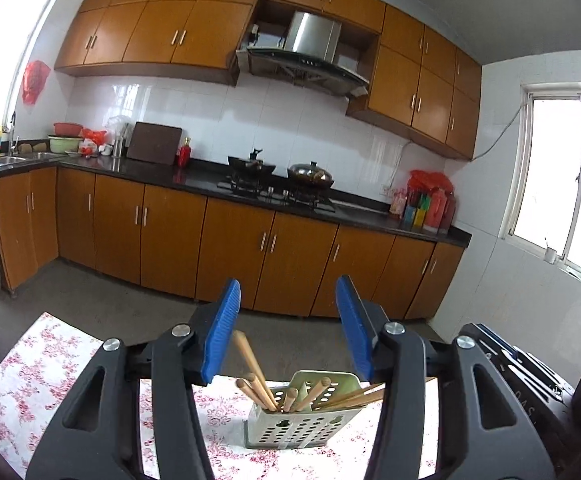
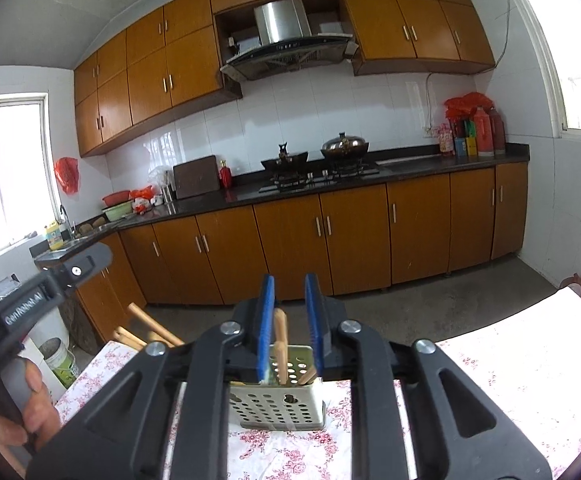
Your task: Organize utensils
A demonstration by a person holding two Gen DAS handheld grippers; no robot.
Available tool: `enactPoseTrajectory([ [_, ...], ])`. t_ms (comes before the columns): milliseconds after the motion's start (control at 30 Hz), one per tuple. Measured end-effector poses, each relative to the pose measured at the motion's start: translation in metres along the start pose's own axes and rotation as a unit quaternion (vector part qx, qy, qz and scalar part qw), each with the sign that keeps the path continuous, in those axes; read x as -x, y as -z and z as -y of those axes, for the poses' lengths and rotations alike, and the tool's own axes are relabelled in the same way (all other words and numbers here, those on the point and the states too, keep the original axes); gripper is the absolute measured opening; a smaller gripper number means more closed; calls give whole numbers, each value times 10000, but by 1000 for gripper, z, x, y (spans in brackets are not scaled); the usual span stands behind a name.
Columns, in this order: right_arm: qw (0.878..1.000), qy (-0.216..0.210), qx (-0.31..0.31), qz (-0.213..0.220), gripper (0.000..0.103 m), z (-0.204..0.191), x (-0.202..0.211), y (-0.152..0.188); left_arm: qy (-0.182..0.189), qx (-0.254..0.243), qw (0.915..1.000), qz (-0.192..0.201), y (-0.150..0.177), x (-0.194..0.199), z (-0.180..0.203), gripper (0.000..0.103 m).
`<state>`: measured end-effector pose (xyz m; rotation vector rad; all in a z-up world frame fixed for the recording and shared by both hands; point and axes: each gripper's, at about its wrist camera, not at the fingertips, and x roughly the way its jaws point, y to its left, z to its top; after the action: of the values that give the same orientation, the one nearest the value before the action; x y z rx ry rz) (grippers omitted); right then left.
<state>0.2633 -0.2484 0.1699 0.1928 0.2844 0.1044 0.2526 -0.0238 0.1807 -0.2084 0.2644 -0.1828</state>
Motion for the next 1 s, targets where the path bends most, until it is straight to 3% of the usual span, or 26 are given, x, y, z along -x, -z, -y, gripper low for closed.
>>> enactPoseTrajectory([
  [200,9998,104,102,133,47,0,37,5,-154,-88,9998,13,0,34,-10,64],
  [467,9981,433,378,226,95,-9,81,24,-424,-255,9988,-63,17,76,-28,88],
  [633,9964,622,472,316,99,-13,108,36,-596,-434,9973,-67,34,105,-34,101],
  [733,9953,781,521,240,99,-17,124,45,-679,-654,9955,10,50,128,-36,101],
  [1000,9966,540,602,132,99,-23,169,107,-910,-811,9925,-82,101,168,-40,101],
])
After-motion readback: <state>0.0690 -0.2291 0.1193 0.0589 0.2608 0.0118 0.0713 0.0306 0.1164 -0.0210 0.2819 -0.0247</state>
